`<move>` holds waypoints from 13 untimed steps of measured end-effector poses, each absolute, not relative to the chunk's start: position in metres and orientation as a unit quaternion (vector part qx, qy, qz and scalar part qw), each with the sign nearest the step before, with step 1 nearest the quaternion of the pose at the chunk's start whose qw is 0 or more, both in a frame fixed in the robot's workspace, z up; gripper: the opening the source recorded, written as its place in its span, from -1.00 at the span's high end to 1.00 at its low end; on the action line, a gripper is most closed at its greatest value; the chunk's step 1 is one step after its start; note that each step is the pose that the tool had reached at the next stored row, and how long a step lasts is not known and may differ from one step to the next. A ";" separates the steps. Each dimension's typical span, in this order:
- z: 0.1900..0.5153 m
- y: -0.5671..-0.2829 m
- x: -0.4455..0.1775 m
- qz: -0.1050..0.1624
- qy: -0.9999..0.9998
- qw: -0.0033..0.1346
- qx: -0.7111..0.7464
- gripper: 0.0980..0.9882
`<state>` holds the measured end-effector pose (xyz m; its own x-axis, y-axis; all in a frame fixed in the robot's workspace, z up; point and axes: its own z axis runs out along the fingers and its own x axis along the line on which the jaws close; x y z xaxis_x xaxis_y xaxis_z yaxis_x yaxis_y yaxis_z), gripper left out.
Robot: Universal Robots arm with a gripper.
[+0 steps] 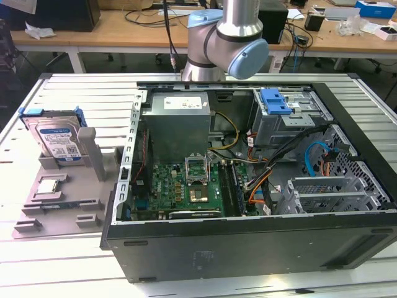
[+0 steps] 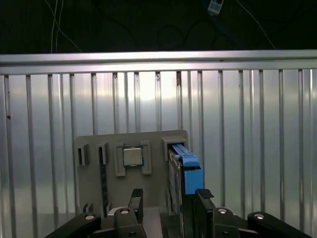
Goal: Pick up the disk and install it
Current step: 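Pick up the disk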
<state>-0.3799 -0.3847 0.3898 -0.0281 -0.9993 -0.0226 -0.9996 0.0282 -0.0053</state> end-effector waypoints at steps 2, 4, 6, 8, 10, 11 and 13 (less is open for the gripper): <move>0.390 -0.381 -0.380 0.006 0.717 0.010 -0.697 0.00; 0.389 -0.378 -0.380 0.006 0.717 0.010 -0.697 0.00; 0.389 -0.377 -0.380 0.006 0.717 0.010 -0.697 0.00; 0.388 -0.376 -0.380 0.006 0.717 0.010 -0.697 0.00; 0.387 -0.374 -0.380 0.006 0.717 0.010 -0.697 0.00; 0.387 -0.374 -0.380 0.006 0.717 0.010 -0.697 0.00; 0.386 -0.373 -0.380 0.006 0.717 0.010 -0.697 0.00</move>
<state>-0.3800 -0.3730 0.3856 -0.0281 -0.9993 -0.0227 -0.9996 0.0283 -0.0055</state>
